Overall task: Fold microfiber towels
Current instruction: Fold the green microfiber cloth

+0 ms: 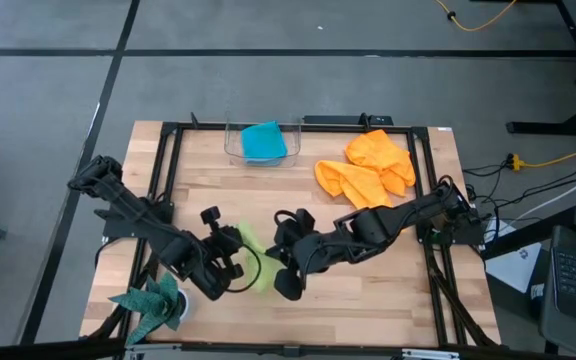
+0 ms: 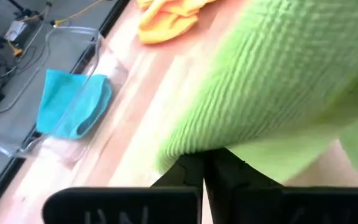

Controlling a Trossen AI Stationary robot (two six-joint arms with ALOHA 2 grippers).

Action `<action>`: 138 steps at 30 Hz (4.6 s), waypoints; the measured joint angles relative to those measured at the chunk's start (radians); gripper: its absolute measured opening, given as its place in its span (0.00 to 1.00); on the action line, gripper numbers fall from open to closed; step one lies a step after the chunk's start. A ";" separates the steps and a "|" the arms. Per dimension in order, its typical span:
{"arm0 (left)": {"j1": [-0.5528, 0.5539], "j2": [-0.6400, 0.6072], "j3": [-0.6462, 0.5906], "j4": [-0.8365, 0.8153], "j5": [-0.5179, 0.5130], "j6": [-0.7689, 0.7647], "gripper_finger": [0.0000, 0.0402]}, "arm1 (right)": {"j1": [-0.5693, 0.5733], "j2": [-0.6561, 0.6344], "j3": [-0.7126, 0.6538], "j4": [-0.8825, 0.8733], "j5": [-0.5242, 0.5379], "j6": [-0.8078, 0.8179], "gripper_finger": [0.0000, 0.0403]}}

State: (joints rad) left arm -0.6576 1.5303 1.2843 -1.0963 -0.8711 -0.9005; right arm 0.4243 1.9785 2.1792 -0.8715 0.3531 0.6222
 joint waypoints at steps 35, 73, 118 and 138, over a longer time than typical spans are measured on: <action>0.041 0.023 0.204 0.334 0.159 0.128 0.31 | 0.012 0.000 0.000 -0.211 0.003 0.160 0.00; 0.086 0.084 0.204 0.500 0.155 0.309 0.36 | 0.102 0.000 -0.001 -0.277 0.048 0.186 0.00; 0.139 0.161 0.202 0.075 0.314 0.253 0.36 | 0.116 0.000 -0.001 -0.227 0.073 0.208 0.00; 0.145 0.213 0.202 0.082 0.401 0.332 0.36 | 0.119 0.000 -0.001 -0.227 0.072 0.206 0.00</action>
State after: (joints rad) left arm -0.5127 1.7435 1.4860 -1.0146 -0.4702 -0.5682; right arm 0.5430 1.9789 2.1784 -1.0986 0.4248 0.8286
